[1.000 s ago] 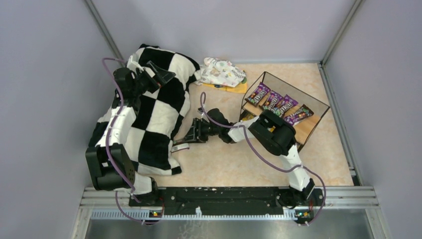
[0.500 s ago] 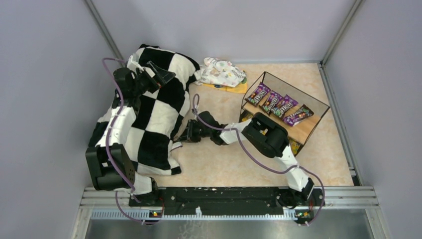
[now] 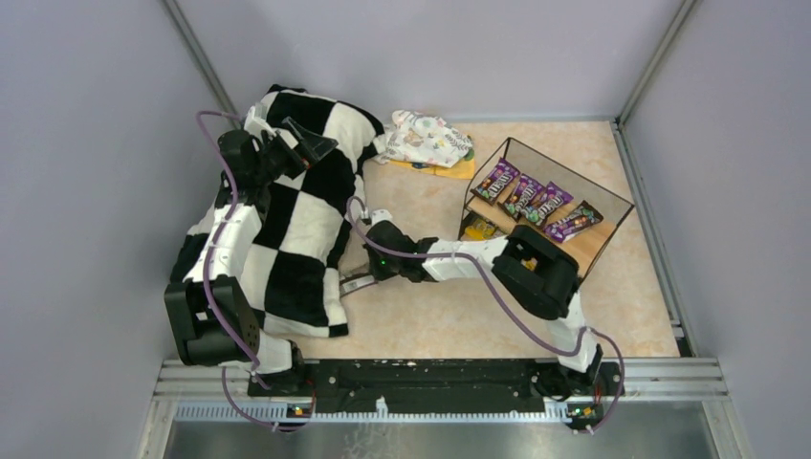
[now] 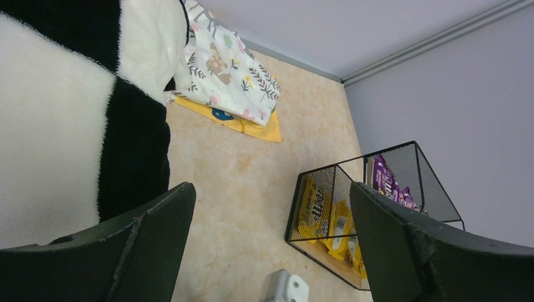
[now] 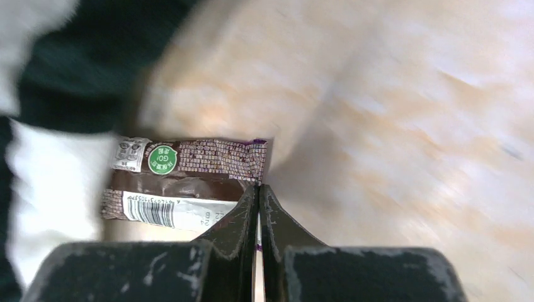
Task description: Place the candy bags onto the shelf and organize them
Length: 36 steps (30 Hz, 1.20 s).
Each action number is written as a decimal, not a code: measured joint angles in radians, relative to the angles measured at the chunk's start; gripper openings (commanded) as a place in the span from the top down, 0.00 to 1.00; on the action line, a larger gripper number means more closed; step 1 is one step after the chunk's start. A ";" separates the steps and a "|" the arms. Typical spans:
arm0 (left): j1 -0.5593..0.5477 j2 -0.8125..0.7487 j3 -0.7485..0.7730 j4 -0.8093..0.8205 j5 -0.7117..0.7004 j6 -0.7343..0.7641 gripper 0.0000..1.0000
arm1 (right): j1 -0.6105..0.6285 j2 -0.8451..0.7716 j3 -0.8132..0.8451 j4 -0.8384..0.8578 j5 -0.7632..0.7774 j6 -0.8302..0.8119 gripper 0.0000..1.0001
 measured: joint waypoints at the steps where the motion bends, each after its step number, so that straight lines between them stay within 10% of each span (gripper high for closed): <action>1: 0.000 0.000 0.000 0.000 0.001 0.000 0.02 | 0.000 -0.032 -0.030 -0.026 0.026 -0.024 1.00; 9: 0.000 0.000 0.000 0.012 0.003 -0.014 0.02 | -0.003 -0.304 -0.253 -0.233 0.120 -0.151 1.00; 36: -0.038 0.005 -0.001 0.016 0.012 -0.016 0.02 | -0.003 -0.732 -0.210 -0.440 0.203 -0.311 1.00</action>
